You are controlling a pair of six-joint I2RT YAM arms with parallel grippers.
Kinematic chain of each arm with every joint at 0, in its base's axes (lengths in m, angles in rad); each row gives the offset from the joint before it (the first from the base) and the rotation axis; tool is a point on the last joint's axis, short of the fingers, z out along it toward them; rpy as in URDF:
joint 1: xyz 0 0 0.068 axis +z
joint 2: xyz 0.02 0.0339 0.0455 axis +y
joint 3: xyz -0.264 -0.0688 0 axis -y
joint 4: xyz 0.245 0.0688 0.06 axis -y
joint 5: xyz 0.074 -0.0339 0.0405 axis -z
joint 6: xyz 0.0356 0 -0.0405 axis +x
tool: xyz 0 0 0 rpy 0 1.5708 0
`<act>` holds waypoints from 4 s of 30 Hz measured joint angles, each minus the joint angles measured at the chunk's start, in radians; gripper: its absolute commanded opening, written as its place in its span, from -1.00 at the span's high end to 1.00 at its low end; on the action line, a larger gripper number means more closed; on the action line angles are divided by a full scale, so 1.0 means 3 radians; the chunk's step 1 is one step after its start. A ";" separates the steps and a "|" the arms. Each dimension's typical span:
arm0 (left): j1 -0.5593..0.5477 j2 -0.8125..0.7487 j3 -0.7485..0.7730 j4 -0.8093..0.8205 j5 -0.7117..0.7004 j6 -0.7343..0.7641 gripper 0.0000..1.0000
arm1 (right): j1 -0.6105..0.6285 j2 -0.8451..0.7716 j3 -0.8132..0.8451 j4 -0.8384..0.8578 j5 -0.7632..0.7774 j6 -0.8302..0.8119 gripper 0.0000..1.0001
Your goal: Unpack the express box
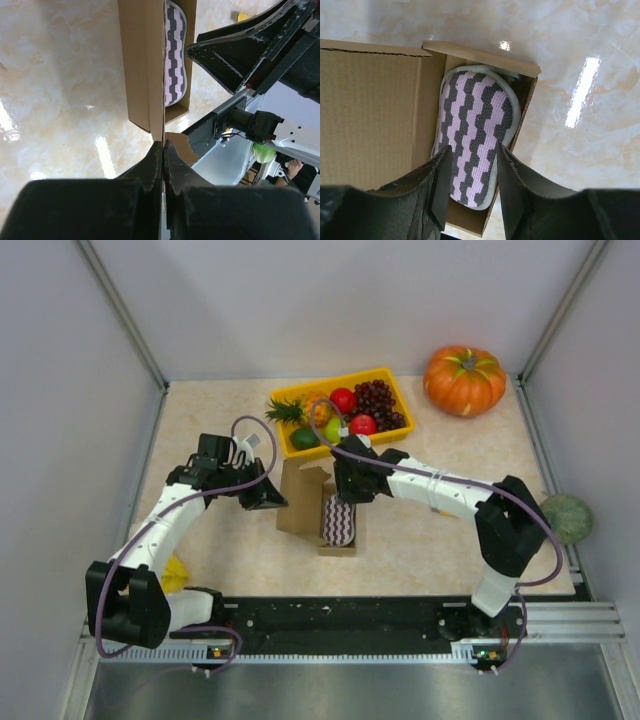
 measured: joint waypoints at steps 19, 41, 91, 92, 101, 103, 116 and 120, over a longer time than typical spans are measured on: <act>-0.0099 -0.0065 -0.0008 0.0200 -0.0122 -0.0534 1.00 | 0.0132 0.0441 0.0183 -0.0301 0.0205 0.0243 0.17; -0.0106 -0.0041 -0.0039 0.0225 -0.0136 -0.0529 1.00 | 0.0137 0.0552 0.0184 -0.0276 0.0294 0.0235 1.00; -0.0178 0.0112 0.0008 0.0114 -0.0470 -0.0312 1.00 | 0.0153 0.0387 0.0074 -0.0421 0.0478 0.0304 -0.06; -0.0183 0.0112 0.0008 0.0116 -0.0470 -0.0312 1.00 | 0.0154 0.0403 0.0090 -0.0445 0.0496 0.0304 -0.12; -0.0212 0.0127 0.0008 0.0118 -0.0472 -0.0326 1.00 | 0.0191 0.0668 0.0273 -0.0505 0.0567 0.0287 -0.38; -0.0212 0.0127 0.0008 0.0118 -0.0472 -0.0326 1.00 | 0.0193 0.0675 0.0278 -0.0500 0.0554 0.0275 -0.37; -0.0211 0.0149 0.0011 0.0118 -0.0473 -0.0327 1.00 | 0.0186 0.0617 0.0233 -0.0482 0.0557 0.0210 0.90; -0.0211 0.0150 0.0024 0.0116 -0.0476 -0.0326 1.00 | 0.0186 0.0576 0.0205 -0.0483 0.0567 0.0212 1.00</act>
